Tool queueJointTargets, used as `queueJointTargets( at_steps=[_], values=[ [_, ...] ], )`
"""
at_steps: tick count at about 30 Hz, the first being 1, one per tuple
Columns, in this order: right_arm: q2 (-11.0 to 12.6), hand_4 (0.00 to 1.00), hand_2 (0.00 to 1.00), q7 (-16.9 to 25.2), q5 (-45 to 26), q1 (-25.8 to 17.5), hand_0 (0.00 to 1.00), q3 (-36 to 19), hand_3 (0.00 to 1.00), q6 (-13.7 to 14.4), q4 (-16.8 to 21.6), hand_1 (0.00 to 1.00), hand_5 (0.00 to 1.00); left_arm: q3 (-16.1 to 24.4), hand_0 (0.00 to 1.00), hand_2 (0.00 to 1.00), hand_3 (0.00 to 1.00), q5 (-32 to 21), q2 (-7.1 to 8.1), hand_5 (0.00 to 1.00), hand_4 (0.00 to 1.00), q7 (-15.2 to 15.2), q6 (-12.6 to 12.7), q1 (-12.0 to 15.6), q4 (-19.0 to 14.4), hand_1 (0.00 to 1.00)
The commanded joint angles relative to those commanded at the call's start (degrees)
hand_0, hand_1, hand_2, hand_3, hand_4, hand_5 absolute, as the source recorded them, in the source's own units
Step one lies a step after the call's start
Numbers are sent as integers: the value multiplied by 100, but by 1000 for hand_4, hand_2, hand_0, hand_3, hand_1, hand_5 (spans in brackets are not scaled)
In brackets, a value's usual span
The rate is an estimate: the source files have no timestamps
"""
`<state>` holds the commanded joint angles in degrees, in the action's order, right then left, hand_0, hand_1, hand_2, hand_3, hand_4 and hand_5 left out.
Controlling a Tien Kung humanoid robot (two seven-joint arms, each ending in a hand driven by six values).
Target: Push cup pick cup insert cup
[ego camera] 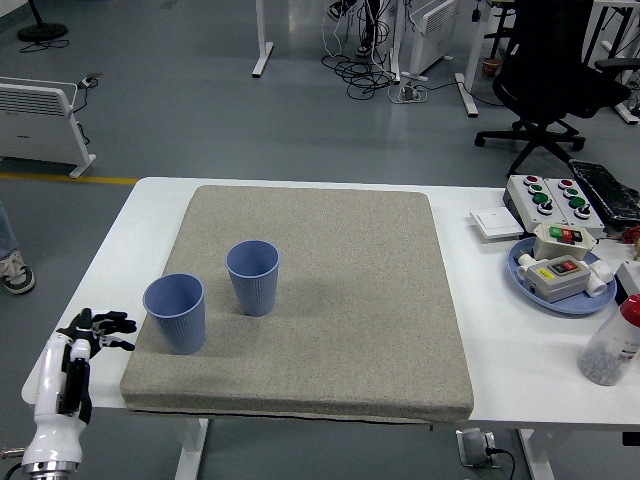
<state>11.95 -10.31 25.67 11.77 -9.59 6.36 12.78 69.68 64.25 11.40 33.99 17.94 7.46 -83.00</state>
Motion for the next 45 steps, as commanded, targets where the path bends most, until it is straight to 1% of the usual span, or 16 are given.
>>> queueJointTargets(
  at_steps=[4, 6, 7, 12, 13, 16, 18, 19, 24, 25, 29, 34, 37, 45],
  values=[
    [-2, 160, 700, -1, 9, 1, 731, -3, 588, 1, 0, 666, 386, -106, 363, 492, 476, 169, 28, 998, 578, -70, -72, -5, 51, 501],
    [-2, 160, 700, -1, 1, -3, 731, 3, 588, 1, 1, 666, 386, -127, 363, 492, 476, 313, 21, 998, 578, -217, -171, -20, 122, 501],
    [-2, 160, 699, -2, 1, -3, 731, 4, 588, 1, 2, 665, 386, -130, 450, 517, 488, 370, 16, 998, 569, -267, -201, -30, 153, 544],
    [1, 160, 699, -15, 32, -1, 731, -12, 588, -4, 0, 665, 386, -160, 450, 517, 488, 550, 0, 998, 569, -517, -355, -118, 289, 544],
    [1, 160, 699, -16, 34, -1, 731, -13, 587, -4, 0, 665, 385, -161, 489, 533, 496, 558, -2, 998, 568, -536, -366, -126, 299, 566],
    [0, 160, 699, -17, 31, -5, 731, -12, 587, -3, 0, 665, 385, -149, 489, 533, 496, 609, -45, 998, 568, -699, -451, -224, 457, 566],
    [-1, 160, 699, -18, 29, -7, 731, -12, 587, -3, 0, 665, 385, -148, 489, 533, 496, 573, -66, 998, 568, -729, -467, -287, 564, 566],
    [0, 160, 699, -17, 28, -8, 731, -9, 587, -3, -1, 665, 385, -147, 514, 543, 501, 507, -81, 998, 561, -732, -466, -335, 647, 579],
    [0, 160, 699, -10, 0, -8, 731, 5, 587, 2, -1, 665, 385, -121, 514, 543, 501, 350, -105, 998, 561, -678, -435, -485, 824, 579],
    [1, 160, 699, -9, 0, -7, 730, 7, 587, 2, -1, 665, 385, -115, 566, 548, 502, 344, -106, 998, 554, -680, -437, -516, 854, 600],
    [-1, 160, 699, -10, -9, 0, 730, 10, 587, 1, -1, 665, 385, -92, 566, 548, 502, 356, -116, 998, 554, -738, -478, -649, 1007, 600],
    [-8, 160, 699, -16, 2, -3, 732, 4, 587, -3, -5, 666, 385, -105, 572, 557, 509, 465, -140, 998, 552, -961, -658, -957, 1332, 606],
    [-9, 160, 699, -8, -40, -9, 732, 28, 587, -1, -3, 665, 385, -96, 575, 557, 509, 477, -154, 998, 560, -980, -690, -1067, 1447, 608],
    [-12, 160, 699, 11, -117, -1, 732, 72, 587, 2, -2, 666, 385, -96, 584, 556, 511, 493, -155, 998, 562, -957, -693, -1235, 1625, 610]
  ],
)
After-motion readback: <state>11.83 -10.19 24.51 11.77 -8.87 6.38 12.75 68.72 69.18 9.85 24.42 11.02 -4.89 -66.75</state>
